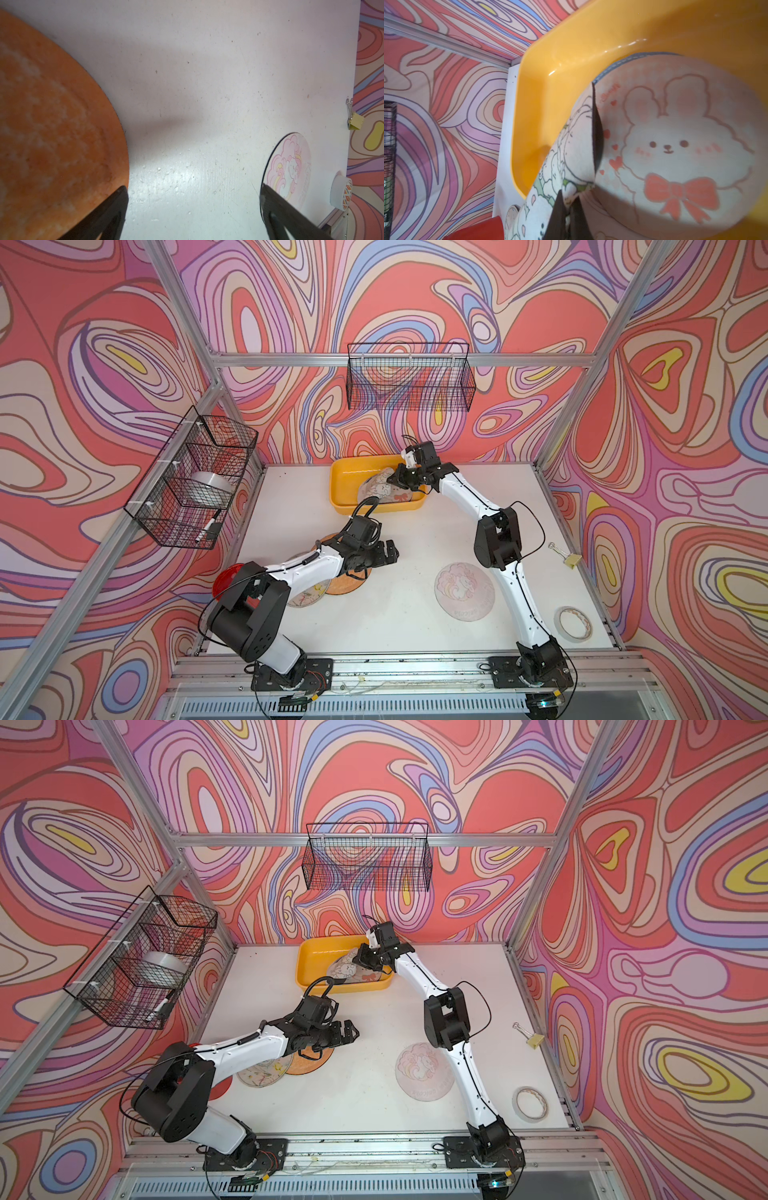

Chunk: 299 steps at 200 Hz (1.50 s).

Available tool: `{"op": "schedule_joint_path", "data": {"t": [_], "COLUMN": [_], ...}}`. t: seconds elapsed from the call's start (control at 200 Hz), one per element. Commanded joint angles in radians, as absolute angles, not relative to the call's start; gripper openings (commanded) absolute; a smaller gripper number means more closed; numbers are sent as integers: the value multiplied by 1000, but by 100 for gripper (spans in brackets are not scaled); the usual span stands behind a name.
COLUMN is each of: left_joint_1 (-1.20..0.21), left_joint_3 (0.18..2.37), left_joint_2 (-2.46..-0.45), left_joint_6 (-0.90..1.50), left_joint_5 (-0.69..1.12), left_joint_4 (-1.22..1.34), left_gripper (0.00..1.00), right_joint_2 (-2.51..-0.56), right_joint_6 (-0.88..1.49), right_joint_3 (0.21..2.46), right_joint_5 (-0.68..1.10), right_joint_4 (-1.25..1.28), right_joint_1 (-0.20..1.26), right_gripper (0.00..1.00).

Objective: Put the coasters into the storage box
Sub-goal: Place the coaster in the storage box, then move the coaster to the center of the board.

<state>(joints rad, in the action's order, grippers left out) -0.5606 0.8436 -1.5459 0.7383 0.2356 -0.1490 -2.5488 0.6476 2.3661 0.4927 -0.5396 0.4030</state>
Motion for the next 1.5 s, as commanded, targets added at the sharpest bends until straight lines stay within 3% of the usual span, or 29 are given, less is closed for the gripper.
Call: {"op": "schedule_joint_path", "data": {"t": [0.0, 0.556, 0.661, 0.796, 1.082, 1.492], "left_joint_1": [-552, -552, -552, -552, -555, -609], "left_joint_3": [853, 863, 865, 868, 883, 937], "left_joint_2": [-1525, -1523, -1524, -1524, -1544, -1595], "left_joint_6": [747, 746, 746, 747, 746, 732], "left_joint_5": [227, 229, 229, 225, 237, 239], "left_joint_4": [-158, -164, -164, -166, -163, -172], "left_gripper": [100, 100, 100, 100, 100, 100], "right_joint_2": [-2513, -2506, -2527, -2462, -2260, -1829], "right_joint_6": [613, 554, 550, 551, 531, 548], "right_joint_3": [2335, 2373, 2406, 2327, 2121, 1542], "right_joint_5": [445, 344, 353, 336, 293, 188], "right_joint_4": [-575, -736, -765, -727, -745, -827], "right_joint_1": [378, 334, 334, 334, 333, 318], "right_gripper": [0, 0, 37, 57, 68, 95]}}
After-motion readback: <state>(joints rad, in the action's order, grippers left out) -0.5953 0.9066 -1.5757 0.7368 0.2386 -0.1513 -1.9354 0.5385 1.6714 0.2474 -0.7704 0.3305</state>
